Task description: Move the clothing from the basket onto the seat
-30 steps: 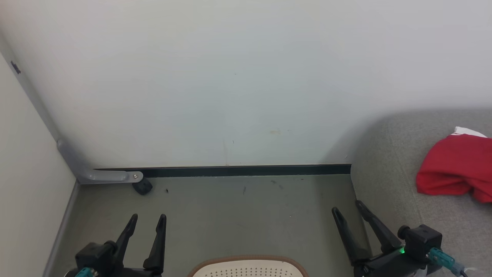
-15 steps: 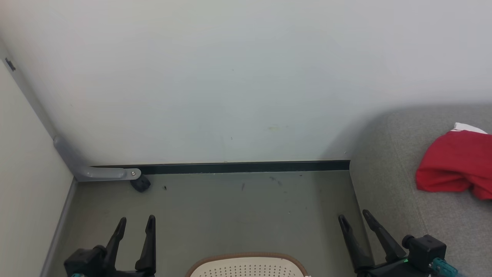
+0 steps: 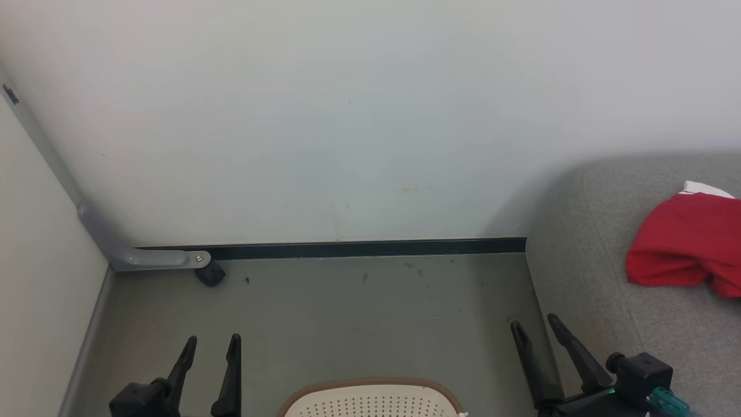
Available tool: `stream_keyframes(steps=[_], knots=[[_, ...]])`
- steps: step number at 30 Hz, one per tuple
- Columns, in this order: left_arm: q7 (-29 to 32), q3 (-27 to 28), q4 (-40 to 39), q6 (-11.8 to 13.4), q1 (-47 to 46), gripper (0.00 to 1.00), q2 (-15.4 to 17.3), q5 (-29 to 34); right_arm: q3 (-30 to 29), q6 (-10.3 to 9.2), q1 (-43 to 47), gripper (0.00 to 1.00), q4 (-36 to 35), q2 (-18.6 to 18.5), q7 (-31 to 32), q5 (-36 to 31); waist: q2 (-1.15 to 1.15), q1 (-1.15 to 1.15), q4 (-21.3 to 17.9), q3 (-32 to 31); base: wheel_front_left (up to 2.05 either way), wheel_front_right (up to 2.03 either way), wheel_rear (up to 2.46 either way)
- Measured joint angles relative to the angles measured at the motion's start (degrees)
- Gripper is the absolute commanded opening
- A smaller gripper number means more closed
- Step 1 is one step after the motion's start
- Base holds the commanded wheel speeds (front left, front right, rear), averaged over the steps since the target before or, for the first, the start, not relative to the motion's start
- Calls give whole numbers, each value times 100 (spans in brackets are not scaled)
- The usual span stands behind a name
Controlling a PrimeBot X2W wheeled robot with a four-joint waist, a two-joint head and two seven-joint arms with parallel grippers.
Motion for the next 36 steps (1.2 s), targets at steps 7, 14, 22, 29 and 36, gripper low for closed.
stream_keyframes(steps=[7,14,22,29,36], knots=[[0,59,36,-105,-1,100,-26,57,-48,31,0,100,38,45,0,-24,0,0,-2,0,0,0,0],[10,-15,324,-146,186,0,-116,56,11,30,232,0,300,133,16,-38,0,0,-4,-3,0,0,0],[169,172,345,-204,235,0,-197,-307,-231,31,289,0,326,201,168,348,0,0,-26,-12,0,0,0],[313,346,343,-259,233,0,-253,-625,-433,31,289,0,312,254,316,740,0,0,-43,-20,0,0,0],[482,544,341,-361,232,0,-349,-1056,-657,37,289,0,297,313,474,1199,0,0,-62,-29,0,0,0]])
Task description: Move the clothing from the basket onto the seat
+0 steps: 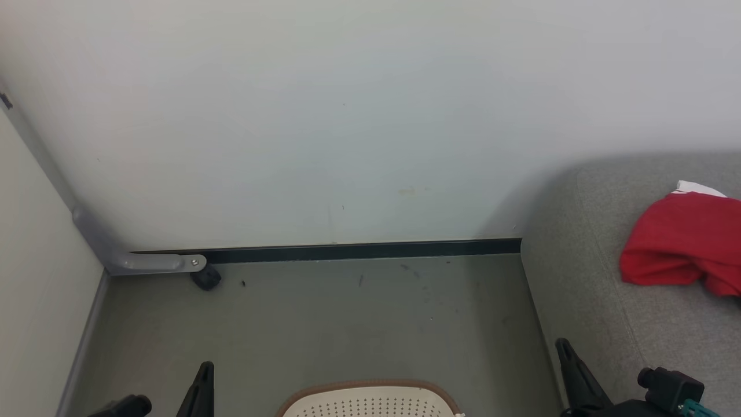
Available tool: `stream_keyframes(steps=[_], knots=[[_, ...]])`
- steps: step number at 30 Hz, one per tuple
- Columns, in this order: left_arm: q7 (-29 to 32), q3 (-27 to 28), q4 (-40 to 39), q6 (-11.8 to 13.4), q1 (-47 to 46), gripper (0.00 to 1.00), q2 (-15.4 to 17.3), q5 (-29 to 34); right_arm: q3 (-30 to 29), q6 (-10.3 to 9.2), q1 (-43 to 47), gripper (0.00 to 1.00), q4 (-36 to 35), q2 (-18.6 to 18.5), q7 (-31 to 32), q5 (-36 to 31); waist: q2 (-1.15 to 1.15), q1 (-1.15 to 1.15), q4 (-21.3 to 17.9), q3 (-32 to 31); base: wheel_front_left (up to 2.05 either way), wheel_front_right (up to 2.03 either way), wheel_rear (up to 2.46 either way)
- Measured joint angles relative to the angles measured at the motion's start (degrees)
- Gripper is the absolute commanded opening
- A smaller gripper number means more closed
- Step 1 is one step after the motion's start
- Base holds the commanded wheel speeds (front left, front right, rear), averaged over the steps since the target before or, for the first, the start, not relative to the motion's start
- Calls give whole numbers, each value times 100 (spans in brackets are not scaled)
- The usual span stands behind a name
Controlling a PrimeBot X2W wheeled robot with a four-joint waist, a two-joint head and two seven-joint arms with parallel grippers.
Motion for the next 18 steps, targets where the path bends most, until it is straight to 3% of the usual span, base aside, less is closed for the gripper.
stream_keyframes(steps=[18], knots=[[392,487,-13,-200,-15,0,-199,-1049,-580,51,2,0,-66,156,400,1179,0,0,-49,-22,0,0,0]])
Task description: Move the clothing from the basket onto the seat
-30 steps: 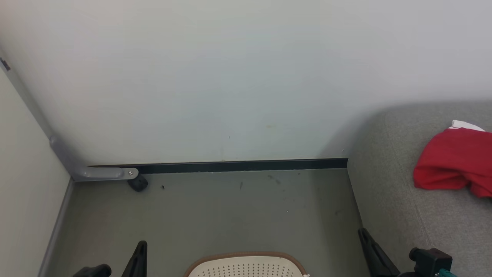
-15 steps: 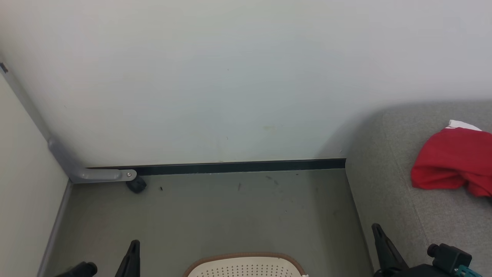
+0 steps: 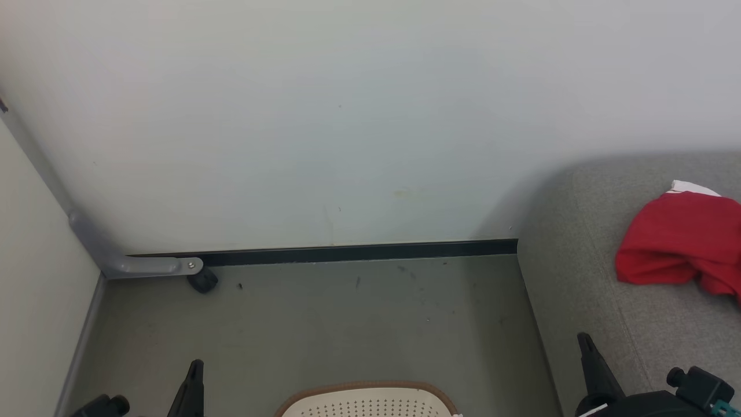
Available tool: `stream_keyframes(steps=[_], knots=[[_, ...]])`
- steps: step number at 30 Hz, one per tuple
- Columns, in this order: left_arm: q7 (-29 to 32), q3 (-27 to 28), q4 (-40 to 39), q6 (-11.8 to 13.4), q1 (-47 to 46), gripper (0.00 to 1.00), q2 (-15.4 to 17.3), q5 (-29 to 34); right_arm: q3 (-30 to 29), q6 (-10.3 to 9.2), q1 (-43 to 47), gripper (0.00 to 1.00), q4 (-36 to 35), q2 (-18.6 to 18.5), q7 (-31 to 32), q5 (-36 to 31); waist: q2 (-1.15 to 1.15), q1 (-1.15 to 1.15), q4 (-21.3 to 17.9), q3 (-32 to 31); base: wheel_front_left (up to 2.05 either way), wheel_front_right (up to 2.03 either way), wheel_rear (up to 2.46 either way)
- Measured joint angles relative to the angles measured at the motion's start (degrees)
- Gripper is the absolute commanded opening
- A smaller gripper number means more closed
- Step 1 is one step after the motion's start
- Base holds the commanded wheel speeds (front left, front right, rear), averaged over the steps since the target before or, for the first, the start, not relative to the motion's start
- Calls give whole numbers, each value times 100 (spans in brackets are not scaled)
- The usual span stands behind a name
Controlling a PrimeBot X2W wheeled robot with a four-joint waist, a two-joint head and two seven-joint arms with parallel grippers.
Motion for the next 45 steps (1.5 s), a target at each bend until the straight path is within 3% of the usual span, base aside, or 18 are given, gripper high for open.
stream_keyframes(steps=[45], knots=[[939,1187,-41,-552,-14,0,-498,-2659,-1454,143,71,0,-147,403,918,2998,0,0,-124,-57,0,0,0]])
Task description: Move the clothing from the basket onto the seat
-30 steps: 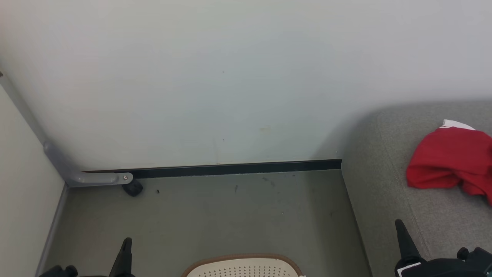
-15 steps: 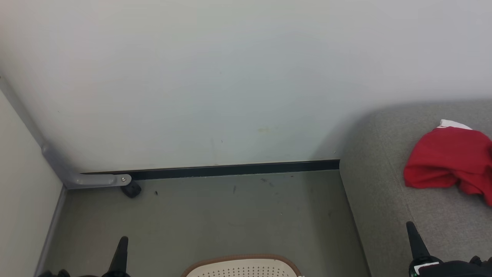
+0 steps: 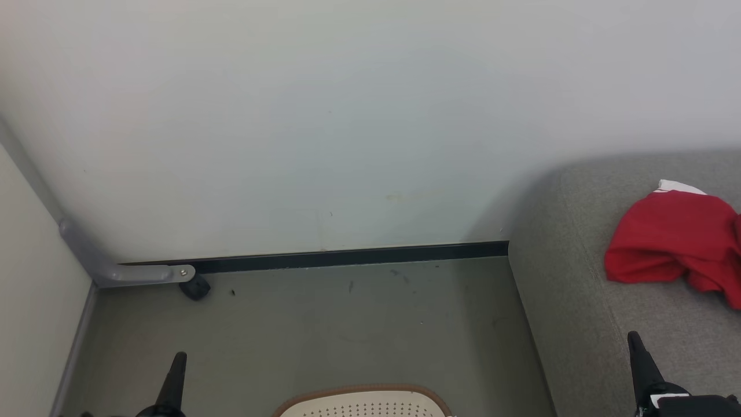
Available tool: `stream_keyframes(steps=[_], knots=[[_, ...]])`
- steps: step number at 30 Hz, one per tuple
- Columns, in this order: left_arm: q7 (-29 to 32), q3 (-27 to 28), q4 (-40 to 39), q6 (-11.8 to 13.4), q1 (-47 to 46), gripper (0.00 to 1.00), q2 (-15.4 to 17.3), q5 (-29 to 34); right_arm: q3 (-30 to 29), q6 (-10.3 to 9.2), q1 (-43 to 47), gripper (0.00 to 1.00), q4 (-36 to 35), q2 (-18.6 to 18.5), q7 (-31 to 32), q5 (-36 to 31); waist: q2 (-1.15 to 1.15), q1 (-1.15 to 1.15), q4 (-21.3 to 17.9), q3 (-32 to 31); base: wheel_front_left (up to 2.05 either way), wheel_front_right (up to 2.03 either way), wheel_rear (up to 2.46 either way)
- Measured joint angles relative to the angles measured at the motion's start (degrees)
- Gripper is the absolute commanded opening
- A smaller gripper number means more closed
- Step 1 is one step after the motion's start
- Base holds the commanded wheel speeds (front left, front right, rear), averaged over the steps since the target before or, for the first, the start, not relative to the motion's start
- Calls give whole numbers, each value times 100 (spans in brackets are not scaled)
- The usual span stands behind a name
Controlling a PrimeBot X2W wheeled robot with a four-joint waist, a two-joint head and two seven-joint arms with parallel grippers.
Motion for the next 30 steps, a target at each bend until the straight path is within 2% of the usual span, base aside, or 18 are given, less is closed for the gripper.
stream_keyframes(steps=[14,30], knots=[[270,356,-13,-149,-12,0,-138,-788,-431,35,13,0,-47,116,287,889,0,0,-36,-17,0,0,0],[270,361,-21,-149,-16,0,-155,-862,-444,35,18,0,-55,126,286,892,0,-1,-36,-16,0,0,0]])
